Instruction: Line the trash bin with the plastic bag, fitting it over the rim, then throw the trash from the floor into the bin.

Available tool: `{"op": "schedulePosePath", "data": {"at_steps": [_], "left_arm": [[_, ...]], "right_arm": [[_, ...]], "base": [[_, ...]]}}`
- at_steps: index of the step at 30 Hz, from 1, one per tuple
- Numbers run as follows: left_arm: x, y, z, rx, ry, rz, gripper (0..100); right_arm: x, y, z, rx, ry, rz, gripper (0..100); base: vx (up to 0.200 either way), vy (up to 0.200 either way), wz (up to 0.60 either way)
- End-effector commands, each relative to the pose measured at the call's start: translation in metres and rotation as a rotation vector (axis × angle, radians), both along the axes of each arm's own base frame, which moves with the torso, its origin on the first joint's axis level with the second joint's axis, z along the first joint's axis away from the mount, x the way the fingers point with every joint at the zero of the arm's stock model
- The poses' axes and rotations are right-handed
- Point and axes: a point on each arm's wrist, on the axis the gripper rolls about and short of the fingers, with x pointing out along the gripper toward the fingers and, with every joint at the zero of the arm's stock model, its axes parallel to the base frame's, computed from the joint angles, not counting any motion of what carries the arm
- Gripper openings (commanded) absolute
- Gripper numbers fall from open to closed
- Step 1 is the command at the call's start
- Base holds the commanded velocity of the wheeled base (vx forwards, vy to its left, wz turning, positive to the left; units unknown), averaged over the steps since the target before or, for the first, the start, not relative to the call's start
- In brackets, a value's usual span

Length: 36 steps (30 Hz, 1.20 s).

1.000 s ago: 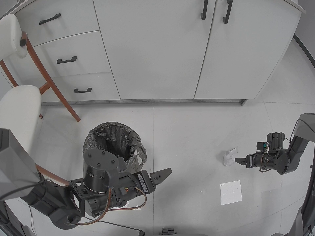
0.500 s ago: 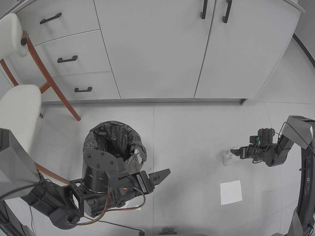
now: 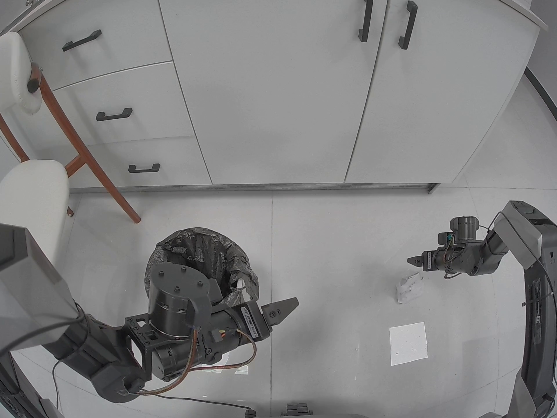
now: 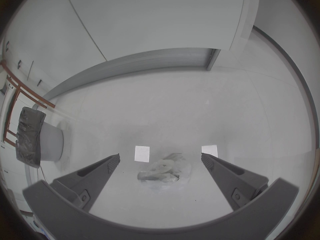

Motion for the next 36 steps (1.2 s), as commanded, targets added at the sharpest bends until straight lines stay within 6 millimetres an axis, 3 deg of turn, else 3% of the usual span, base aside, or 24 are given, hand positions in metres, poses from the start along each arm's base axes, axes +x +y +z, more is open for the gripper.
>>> {"op": "schedulePosePath", "data": {"at_steps": [1, 5, 11, 36], "left_arm": [[0.0, 0.001, -0.003, 0.008, 0.008, 0.003, 100], [0.0, 0.001, -0.002, 0.007, 0.007, 0.003, 100], [0.002, -0.002, -0.007, 0.018, 0.015, 0.002, 100], [0.005, -0.005, -0.009, -0.034, -0.077, -0.009, 100]], "right_arm": [[0.01, 0.0, -0.006, 0.004, 0.064, 0.008, 100], [0.004, 0.001, -0.003, -0.014, 0.159, 0.037, 100], [0.01, 0.002, -0.003, -0.027, 0.158, 0.057, 100], [0.037, 0.002, -0.036, -0.058, 0.315, 0.02, 100]], "base": [[0.0, 0.0, 0.0], [0.0, 0.0, 0.0], [0.0, 0.0, 0.0], [0.0, 0.0, 0.0]]}}
